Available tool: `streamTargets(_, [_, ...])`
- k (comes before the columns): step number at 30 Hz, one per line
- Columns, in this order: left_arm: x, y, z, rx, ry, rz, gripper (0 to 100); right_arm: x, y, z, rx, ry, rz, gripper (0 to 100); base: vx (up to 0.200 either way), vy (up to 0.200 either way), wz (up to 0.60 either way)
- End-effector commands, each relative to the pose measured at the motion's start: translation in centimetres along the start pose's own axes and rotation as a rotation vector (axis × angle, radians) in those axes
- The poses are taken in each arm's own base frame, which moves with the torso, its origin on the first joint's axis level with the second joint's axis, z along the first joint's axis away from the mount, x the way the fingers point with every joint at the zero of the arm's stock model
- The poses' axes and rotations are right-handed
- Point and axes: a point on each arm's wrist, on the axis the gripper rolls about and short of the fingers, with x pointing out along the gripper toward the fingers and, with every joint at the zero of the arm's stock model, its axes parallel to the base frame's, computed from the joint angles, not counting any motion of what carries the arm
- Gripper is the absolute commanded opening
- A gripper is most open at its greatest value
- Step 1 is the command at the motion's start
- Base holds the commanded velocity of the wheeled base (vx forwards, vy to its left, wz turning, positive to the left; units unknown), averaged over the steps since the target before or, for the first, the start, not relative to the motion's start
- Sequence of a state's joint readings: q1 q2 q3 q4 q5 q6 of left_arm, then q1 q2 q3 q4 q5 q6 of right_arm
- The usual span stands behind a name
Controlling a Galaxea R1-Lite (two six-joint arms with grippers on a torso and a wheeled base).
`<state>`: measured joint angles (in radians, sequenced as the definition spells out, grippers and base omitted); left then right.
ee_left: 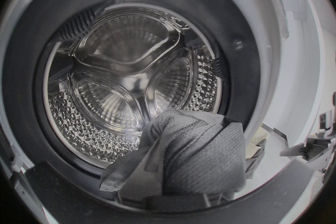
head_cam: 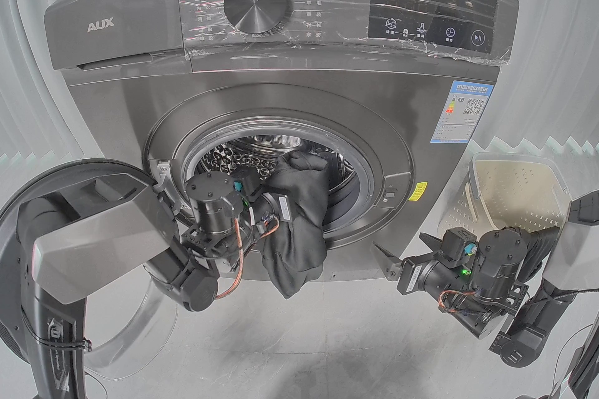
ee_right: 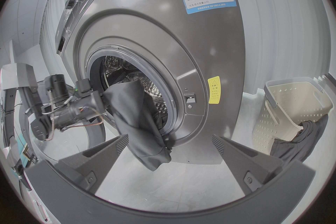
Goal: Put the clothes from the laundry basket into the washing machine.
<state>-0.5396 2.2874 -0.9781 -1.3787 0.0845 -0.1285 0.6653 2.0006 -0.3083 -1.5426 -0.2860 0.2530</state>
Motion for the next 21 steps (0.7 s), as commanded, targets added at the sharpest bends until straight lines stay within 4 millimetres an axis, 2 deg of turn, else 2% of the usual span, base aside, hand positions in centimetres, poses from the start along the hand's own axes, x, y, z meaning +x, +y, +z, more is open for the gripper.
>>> streamTargets(1, [4.4,2.3,-2.4,0.019,0.050,0.074,0,0.0,0.0,0.0,0.002,-0.001,0.001,100,0.000,0.000,0.00])
streamTargets(6, [5.7,2.6,-2.3,0.044,0.095,0.086,0,-0.1,-0.1,0.1,0.002,0.001,0.001,100,0.000,0.000,0.00])
streamTargets(13, [9.5,3.7,-2.8,0.044,0.056,0.115,0,0.0,-0.1,-0.1,0.001,0.004,0.000,100,0.000,0.000,0.00])
streamTargets(21, [12.3,4.6,-3.0,0.035,-0.006,0.179,0,-0.1,-0.1,-0.1,0.000,0.007,-0.001,100,0.000,0.000,0.00])
